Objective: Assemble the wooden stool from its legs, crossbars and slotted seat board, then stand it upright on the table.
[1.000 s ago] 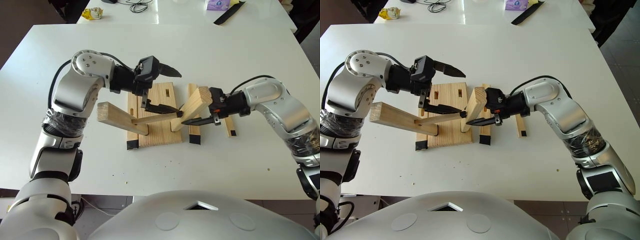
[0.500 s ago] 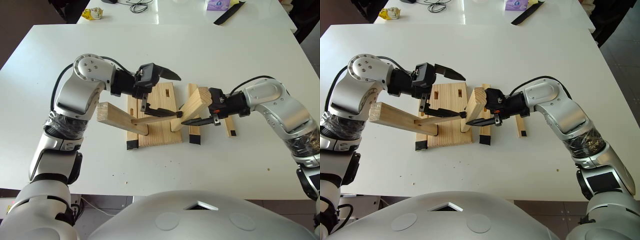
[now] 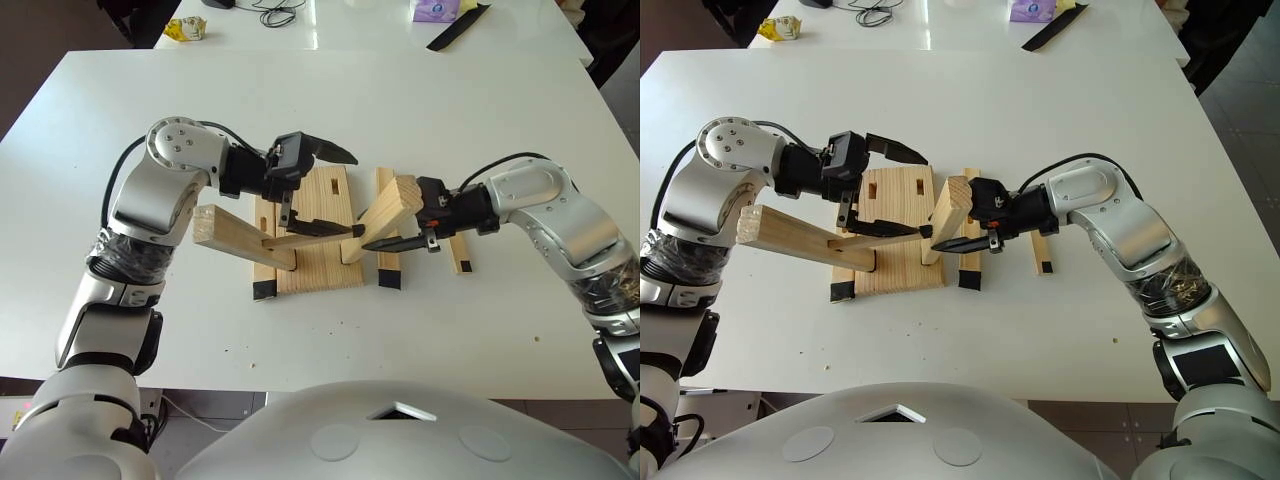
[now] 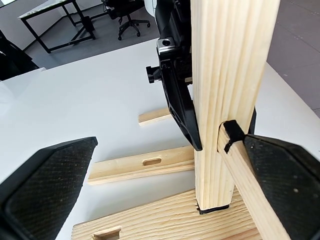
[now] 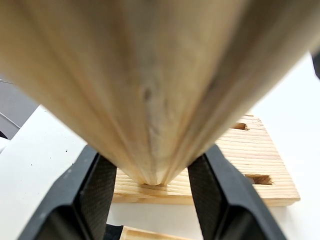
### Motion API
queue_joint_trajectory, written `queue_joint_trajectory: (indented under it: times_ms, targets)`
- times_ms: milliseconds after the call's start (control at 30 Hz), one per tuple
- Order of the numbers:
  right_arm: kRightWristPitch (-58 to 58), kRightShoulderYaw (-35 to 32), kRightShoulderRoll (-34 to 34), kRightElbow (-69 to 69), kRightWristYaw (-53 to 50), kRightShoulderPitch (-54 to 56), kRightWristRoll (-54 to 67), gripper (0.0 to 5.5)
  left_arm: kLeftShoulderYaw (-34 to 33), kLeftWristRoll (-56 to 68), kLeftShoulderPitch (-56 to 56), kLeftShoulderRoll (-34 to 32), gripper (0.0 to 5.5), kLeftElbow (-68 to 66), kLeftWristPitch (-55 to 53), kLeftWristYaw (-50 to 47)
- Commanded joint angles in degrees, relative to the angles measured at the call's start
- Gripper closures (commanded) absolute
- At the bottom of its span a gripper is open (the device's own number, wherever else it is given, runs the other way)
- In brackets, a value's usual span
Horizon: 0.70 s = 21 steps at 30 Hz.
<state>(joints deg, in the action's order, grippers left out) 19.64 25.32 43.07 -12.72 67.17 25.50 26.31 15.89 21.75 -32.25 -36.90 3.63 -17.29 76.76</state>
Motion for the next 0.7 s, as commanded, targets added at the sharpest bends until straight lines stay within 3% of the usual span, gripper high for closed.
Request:
queue_joint_trajectory:
  times_ms: [33, 700]
  targets:
    - [4.52, 6.58, 1.20, 1.48, 0.95, -4.24, -7.09, 3.46, 4.39, -5.44, 4.40, -2.17, 0.10, -1.81, -0.36, 0.18]
    - [6.82, 11.89, -1.99, -2.57, 3.92, 4.05, -8.50, 3.46, 3.52, -5.06, 3.93, -0.29, 0.10, -2.77, -1.37, -4.08]
